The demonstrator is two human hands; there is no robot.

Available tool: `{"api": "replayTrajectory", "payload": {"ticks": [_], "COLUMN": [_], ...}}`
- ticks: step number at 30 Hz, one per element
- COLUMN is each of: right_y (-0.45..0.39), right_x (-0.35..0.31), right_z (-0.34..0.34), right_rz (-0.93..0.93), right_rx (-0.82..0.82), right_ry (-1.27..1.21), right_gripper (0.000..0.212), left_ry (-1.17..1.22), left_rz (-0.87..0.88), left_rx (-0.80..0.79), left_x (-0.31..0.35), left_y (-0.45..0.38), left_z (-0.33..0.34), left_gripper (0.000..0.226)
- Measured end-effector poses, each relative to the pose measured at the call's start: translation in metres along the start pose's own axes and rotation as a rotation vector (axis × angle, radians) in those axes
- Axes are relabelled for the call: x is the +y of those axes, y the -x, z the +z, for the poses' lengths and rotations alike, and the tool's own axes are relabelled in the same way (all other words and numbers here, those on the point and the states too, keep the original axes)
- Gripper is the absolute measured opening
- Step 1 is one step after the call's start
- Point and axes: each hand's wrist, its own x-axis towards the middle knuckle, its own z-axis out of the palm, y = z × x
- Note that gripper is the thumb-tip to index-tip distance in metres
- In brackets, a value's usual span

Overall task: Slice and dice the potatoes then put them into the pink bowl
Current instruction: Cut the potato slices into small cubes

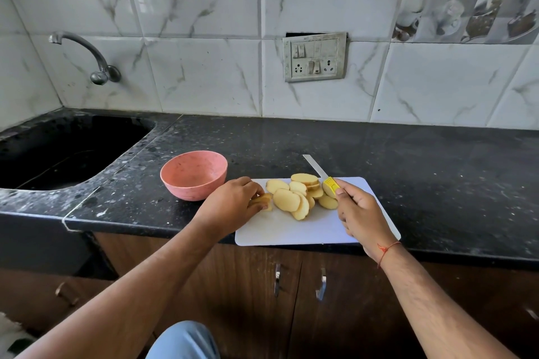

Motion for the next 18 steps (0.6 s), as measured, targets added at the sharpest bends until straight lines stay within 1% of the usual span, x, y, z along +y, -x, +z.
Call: {"api": "replayTrajectory", "payload": {"ticks": [3,8,12,16,18], "right_y": [0.001,0.002,0.001,0.0,-0.001], "right_x": [-0.002,-0.003,-0.003,0.0,0.002], "right_z": [0.0,0.0,-0.001,-0.001,-0.002], "right_rz": [-0.002,-0.001,0.004,0.008,0.014], "right_rx": [-0.001,0.002,0.004,-0.005,0.001], "right_ry": [-0.002,-0.008,-0.026,-0.033,-0.041], "right_gripper": [0.041,0.053,0.054,0.051,0.044], "left_ry": [-0.02,-0.062,-0.057,0.024,0.056], "left_rz": [-0.018,-0.07,-0.089,-0.173,-0.173], "left_rx": [-0.022,-0.103,-0.173,-0.232,-0.27], "left_x": [0.003,0.008,0.005,0.001,0.0], "left_y": [-0.001,-0.005,-0.008,-0.012,-0.014], "left_z": [-0.001,-0.006,-0.006,-0.008,-0.01], "left_gripper": [0.038,0.038,0.039,0.039,0.036]}}
